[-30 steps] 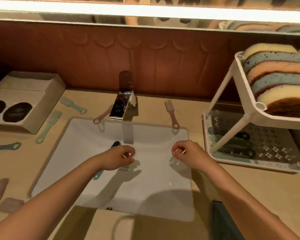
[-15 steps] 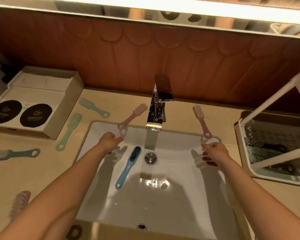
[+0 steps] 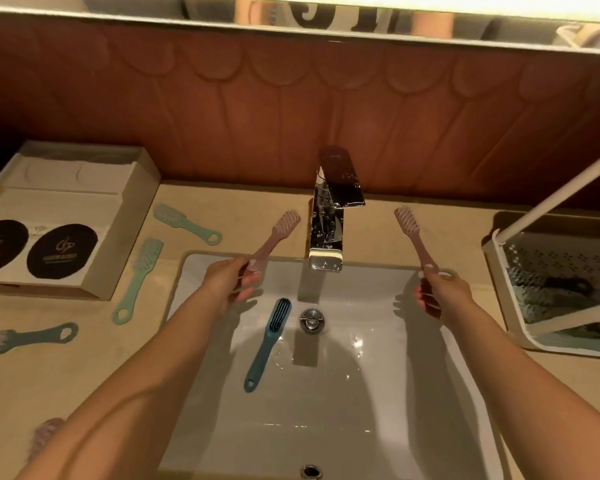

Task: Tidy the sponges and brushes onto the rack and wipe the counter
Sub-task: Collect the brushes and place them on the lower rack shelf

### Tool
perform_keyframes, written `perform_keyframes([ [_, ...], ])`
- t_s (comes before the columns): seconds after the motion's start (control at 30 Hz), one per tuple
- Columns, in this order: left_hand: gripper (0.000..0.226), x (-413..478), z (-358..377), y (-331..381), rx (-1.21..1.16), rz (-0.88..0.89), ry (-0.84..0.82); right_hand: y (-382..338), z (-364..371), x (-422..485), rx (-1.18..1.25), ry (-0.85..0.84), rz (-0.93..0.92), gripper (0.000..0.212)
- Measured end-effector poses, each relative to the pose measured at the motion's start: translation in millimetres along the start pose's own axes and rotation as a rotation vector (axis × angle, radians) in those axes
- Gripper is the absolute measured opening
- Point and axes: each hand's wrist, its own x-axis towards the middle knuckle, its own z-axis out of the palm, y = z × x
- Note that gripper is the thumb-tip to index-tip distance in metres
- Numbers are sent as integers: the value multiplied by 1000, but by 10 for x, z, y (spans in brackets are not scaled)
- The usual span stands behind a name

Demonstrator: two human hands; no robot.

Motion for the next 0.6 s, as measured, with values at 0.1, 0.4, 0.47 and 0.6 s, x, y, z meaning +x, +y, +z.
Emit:
perform_keyframes([
  [0.1, 20, -10, -21, -7, 11, -9, 3, -11, 36, -64, 92, -37, 0, 26],
  [0.4, 23, -284, -11, -38, 87, -22, -206, 8, 58, -413, 429, -290, 1, 23],
  [0.47, 21, -397, -2, -73, 47, 1, -256, 19, 23, -532, 440, -319, -19, 21],
  [0.6, 22, -668, -22, -212, 11, -22, -354, 89, -63, -770, 345, -333, -124, 23],
])
